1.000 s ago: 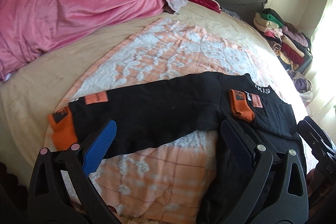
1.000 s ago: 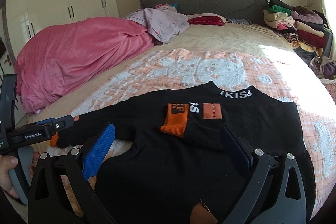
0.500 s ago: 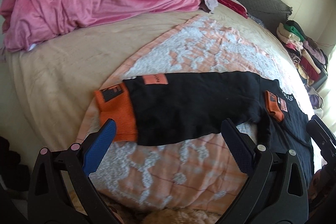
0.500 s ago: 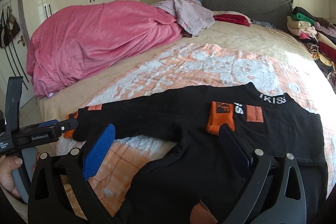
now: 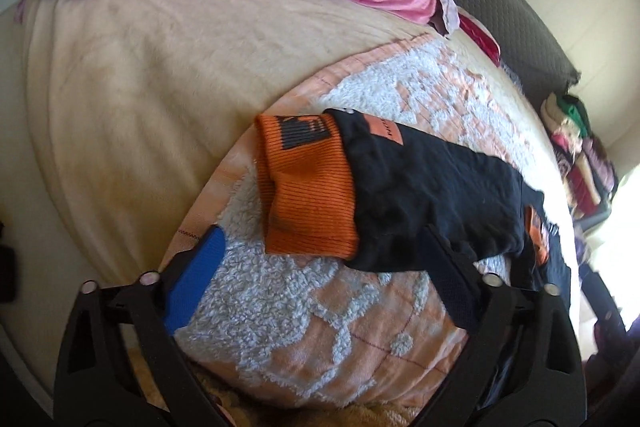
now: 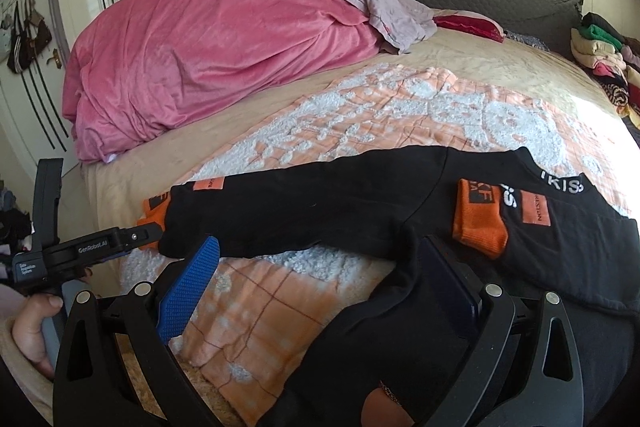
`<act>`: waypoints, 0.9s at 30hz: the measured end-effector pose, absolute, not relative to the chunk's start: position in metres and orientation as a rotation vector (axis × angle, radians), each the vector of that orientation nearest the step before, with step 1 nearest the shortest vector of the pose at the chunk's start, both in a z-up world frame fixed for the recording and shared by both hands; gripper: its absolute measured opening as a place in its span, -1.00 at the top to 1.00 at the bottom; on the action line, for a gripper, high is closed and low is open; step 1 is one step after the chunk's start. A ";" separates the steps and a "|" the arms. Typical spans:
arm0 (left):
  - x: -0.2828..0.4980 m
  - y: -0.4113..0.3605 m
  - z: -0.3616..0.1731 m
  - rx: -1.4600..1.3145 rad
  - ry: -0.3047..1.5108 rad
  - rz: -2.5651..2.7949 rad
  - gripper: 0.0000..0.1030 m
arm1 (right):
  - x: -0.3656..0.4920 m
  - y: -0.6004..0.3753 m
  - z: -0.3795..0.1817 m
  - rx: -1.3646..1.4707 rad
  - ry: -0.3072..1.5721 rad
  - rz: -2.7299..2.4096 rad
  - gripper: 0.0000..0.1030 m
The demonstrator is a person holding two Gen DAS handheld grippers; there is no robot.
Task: Fold small clothes
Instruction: 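Move the left tool to the orange cuff of the other sleeve, then close the left tool on the orange sleeve cuff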
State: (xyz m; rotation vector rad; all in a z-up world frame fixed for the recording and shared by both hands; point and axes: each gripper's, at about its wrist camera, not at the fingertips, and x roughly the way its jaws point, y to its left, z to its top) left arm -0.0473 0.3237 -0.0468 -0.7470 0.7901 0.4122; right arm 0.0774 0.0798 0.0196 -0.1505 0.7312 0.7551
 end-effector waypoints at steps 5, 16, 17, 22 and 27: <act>-0.044 0.330 -0.052 -0.781 0.770 0.429 -0.42 | 0.079 0.079 0.013 -0.131 0.752 0.751 -0.91; -0.025 0.338 -0.048 -0.751 0.752 0.414 0.49 | 0.086 0.058 0.005 -0.047 0.790 0.710 -0.91; -0.025 0.337 -0.047 -0.758 0.741 0.395 0.60 | 0.087 0.055 0.006 -0.038 0.792 0.707 -0.91; -0.027 0.331 -0.031 -0.749 0.683 0.358 0.70 | 0.091 0.037 0.010 0.000 0.782 0.681 -0.91; -0.028 0.321 -0.003 -0.723 0.625 0.319 0.71 | 0.095 0.021 0.012 0.048 0.782 0.662 -0.91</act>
